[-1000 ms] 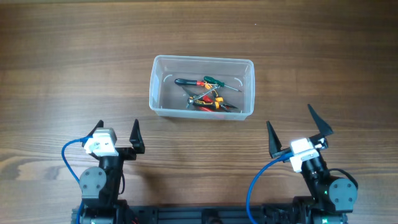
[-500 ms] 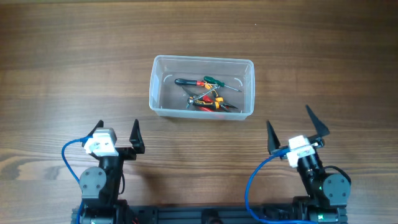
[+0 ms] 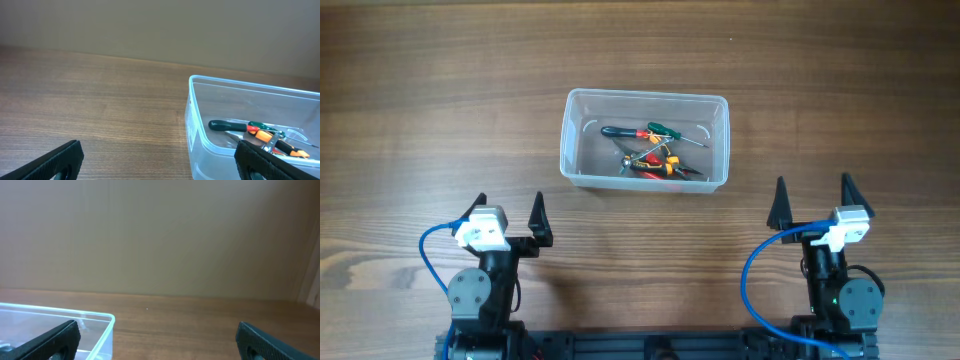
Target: Pack container
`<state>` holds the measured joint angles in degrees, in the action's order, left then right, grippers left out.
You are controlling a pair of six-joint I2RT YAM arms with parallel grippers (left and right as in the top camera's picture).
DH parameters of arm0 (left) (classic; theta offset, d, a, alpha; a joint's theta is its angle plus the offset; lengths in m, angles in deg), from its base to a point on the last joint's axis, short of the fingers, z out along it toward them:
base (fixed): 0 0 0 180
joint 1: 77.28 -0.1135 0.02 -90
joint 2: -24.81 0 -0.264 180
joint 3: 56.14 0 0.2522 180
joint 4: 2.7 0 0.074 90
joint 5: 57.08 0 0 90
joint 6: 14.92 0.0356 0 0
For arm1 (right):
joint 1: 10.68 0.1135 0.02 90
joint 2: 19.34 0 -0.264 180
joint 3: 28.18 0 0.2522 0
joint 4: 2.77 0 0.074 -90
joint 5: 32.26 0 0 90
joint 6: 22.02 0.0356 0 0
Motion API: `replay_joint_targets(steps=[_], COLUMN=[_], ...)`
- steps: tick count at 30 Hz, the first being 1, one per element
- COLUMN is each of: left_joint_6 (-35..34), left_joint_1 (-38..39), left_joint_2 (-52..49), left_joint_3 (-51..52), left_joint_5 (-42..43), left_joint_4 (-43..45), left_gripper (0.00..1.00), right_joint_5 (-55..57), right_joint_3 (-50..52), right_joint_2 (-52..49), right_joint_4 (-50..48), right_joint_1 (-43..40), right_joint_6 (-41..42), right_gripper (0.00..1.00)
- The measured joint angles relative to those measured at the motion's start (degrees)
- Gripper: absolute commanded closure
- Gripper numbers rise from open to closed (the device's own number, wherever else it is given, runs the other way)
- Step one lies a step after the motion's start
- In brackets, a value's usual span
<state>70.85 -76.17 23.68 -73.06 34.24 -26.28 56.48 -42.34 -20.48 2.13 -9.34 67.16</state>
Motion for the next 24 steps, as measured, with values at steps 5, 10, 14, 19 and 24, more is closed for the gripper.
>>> replay_joint_targets(steps=[5, 10, 14, 19, 24], left_joint_6=[0.0, 0.0, 0.0, 0.0, 0.0], left_joint_1=[0.0, 0.0, 0.0, 0.0, 0.0], left_joint_2=[0.0, 0.0, 0.0, 0.0, 0.0], left_joint_3=[0.0, 0.0, 0.0, 0.0, 0.0], left_joint_5=[0.0, 0.0, 0.0, 0.0, 0.0], left_joint_4=[0.0, 0.0, 0.0, 0.0, 0.0], left_gripper=[0.00, 0.00, 0.00, 0.00, 0.00], right_joint_5=[0.7, 0.7, 0.7, 0.7, 0.7], right_joint_3=[0.0, 0.1, 0.0, 0.0, 0.1], right_joint_2=[0.1, 0.2, 0.2, 0.2, 0.2], right_joint_4=[6.1, 8.5, 8.5, 8.5, 8.5], right_joint_1=[0.0, 0.0, 0.0, 0.0, 0.0], right_joint_6=[1.0, 1.2, 1.2, 1.2, 1.2], right_gripper=[0.00, 0.00, 0.00, 0.00, 0.00])
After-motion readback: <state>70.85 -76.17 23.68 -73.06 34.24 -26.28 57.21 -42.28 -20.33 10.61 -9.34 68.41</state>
